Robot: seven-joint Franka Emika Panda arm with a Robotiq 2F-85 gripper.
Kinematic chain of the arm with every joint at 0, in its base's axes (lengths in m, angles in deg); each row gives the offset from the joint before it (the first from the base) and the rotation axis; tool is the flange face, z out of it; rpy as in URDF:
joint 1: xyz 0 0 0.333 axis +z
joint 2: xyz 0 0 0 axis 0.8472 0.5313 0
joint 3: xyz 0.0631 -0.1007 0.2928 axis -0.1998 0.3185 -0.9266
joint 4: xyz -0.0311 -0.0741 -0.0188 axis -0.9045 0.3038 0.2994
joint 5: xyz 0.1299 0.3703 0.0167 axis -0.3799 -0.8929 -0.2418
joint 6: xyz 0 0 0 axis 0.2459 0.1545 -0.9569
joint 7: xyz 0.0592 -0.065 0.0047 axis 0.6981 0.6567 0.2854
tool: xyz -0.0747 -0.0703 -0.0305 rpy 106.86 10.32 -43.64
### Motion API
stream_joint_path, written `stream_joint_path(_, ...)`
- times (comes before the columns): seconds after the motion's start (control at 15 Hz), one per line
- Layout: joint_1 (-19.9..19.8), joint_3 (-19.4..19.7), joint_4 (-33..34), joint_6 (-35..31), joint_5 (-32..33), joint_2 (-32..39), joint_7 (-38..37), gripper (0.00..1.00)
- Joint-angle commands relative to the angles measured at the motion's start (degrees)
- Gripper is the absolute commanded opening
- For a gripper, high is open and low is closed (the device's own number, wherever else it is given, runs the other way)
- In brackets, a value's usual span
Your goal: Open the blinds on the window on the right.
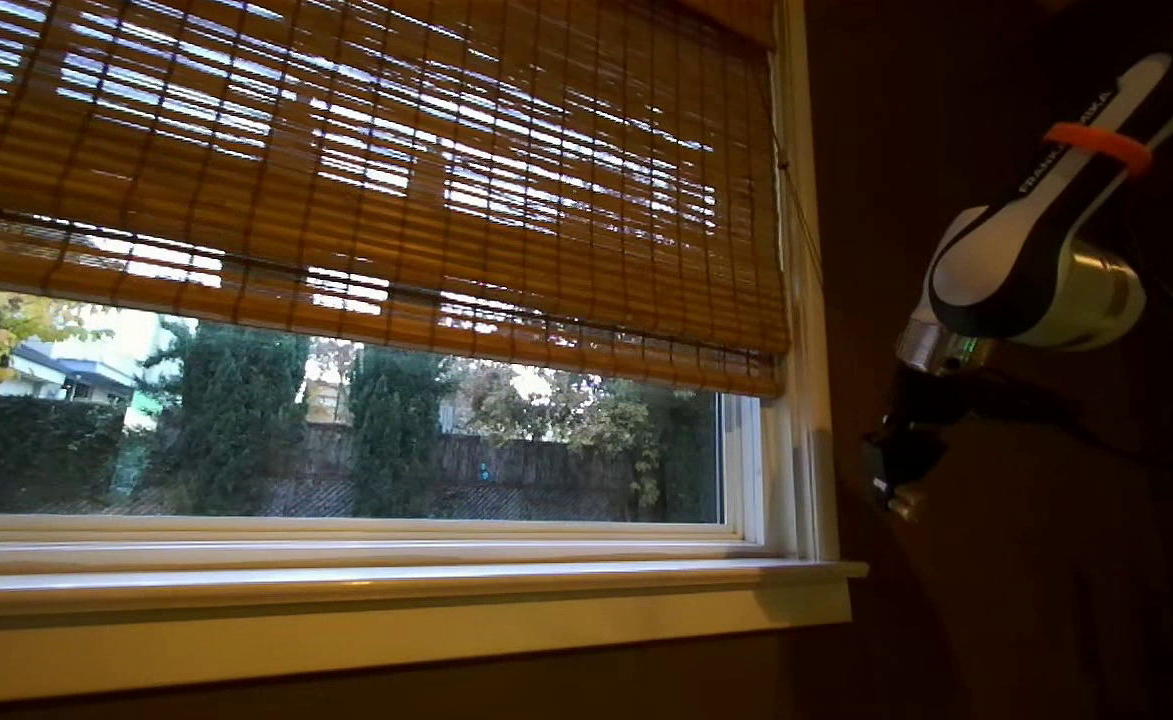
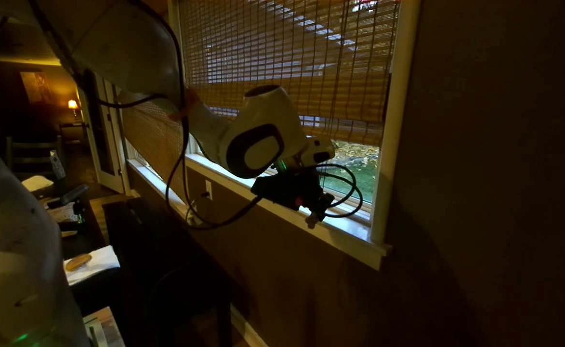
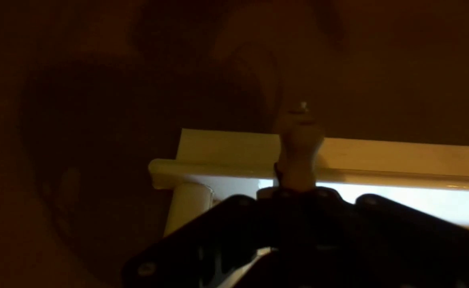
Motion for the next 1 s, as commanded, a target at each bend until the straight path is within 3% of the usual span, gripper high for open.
stream_joint_path(0.0,0.9,1.9,-3.6,-0.1,-3.5,5.6,3.3,0.01)
stream_joint_path(0.47,3.8,4.9,-3.8,0.3,-12.0,9.6,10.7,0.01)
stream_joint_path(0.93,7.0,7.2,-3.3,1.6,-25.7,12.9,22.2,0.01)
